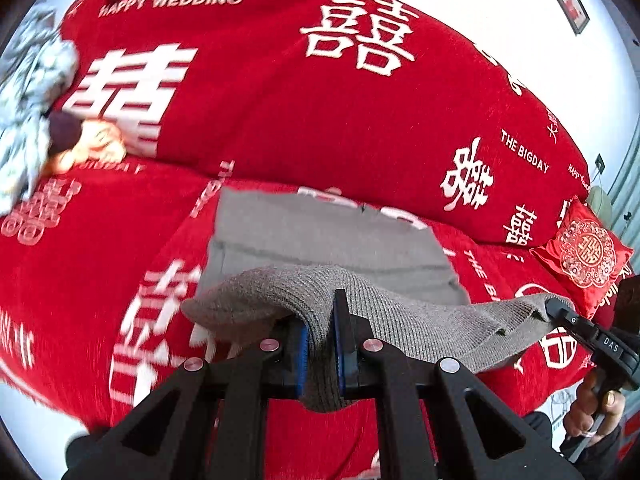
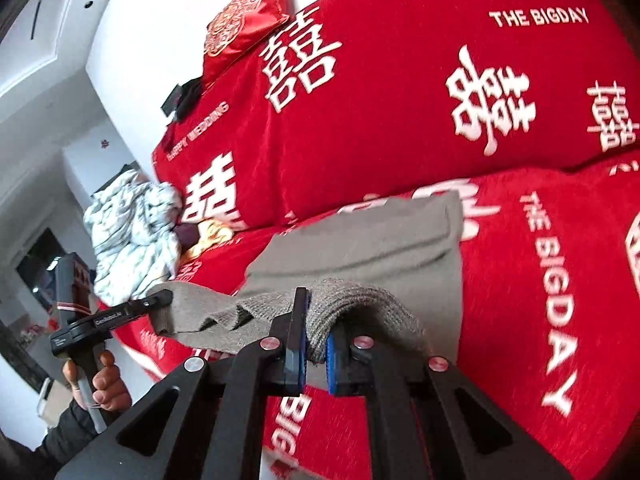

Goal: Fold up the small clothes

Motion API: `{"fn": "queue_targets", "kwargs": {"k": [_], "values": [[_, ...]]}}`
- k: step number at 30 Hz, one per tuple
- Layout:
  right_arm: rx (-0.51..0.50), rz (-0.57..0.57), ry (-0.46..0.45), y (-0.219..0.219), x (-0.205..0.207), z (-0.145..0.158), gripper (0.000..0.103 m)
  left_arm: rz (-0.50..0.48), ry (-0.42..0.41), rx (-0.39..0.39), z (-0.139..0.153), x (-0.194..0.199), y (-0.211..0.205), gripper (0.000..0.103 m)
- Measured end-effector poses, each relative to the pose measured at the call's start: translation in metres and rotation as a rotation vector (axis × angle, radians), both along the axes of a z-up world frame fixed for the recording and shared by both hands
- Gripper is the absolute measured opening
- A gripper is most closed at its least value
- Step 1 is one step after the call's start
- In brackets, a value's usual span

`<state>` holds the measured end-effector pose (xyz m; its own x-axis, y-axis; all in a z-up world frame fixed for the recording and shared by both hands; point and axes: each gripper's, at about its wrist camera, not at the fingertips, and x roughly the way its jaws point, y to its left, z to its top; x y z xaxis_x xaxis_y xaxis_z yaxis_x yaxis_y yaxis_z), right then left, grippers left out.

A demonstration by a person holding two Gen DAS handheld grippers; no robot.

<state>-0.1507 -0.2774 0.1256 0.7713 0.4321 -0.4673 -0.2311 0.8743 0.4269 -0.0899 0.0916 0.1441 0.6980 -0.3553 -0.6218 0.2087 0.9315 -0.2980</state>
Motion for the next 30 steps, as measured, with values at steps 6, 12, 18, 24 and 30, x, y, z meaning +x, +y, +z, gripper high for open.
{"fn": "queue_targets", "kwargs": {"k": [6,12,18,24,30], "values": [[-0.046,-0.03,0.028,0.003,0.045,0.017,0.007,0.002,0.027,0.016,0.003,0.047,-0.01,0.011],[-0.07,-0.039,0.022,0.013,0.085,0.039,0.007,0.025,0.049,-0.004,0.007,0.085,-0.007,0.011],[-0.072,-0.063,0.041,0.015,0.13,0.047,0.007,0.042,0.064,-0.009,0.011,0.125,-0.008,0.011],[-0.064,-0.084,0.071,0.013,0.173,0.049,0.007,0.056,0.086,-0.013,0.01,0.165,-0.009,0.011],[-0.081,-0.112,0.126,0.009,0.213,0.035,0.007,0.057,0.112,0.005,-0.003,0.201,-0.017,0.011]]}}
